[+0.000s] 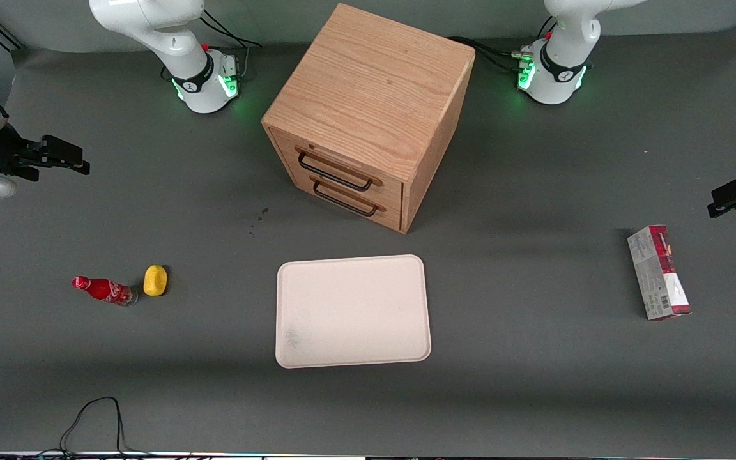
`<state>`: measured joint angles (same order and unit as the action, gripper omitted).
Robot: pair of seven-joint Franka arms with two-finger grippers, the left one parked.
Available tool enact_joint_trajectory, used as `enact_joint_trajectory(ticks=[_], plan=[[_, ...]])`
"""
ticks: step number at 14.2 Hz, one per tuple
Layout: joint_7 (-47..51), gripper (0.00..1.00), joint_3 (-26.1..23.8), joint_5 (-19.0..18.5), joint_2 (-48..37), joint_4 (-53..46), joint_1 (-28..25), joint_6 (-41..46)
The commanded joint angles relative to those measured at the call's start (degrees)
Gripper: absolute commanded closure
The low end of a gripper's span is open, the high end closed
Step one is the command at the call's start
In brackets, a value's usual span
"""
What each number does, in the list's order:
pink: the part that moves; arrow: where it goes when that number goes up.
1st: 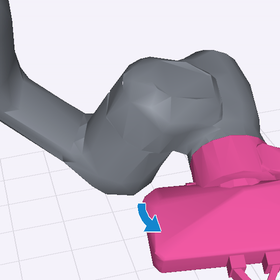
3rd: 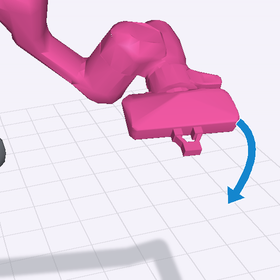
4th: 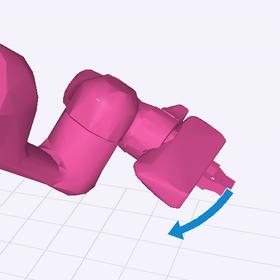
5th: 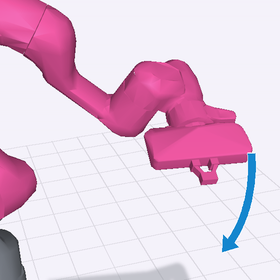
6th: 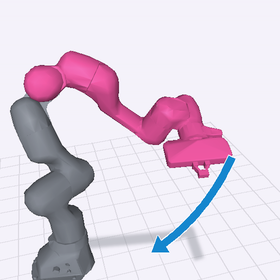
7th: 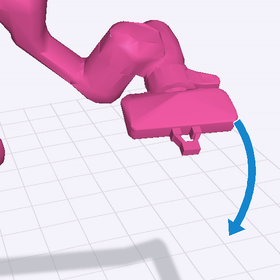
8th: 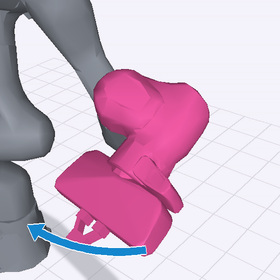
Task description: Place coke bottle on tray
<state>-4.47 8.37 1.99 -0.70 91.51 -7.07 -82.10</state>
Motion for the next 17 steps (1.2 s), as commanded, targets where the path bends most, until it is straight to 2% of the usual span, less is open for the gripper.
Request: enact_joint_trajectory(ticks=[1,17], plan=[[-0.28,0.0,-0.81,0.99,0.43,-0.98,1.1,1.33],[0.08,0.0,0.16,0.38,0.26,-2.39,1.53,4.66]])
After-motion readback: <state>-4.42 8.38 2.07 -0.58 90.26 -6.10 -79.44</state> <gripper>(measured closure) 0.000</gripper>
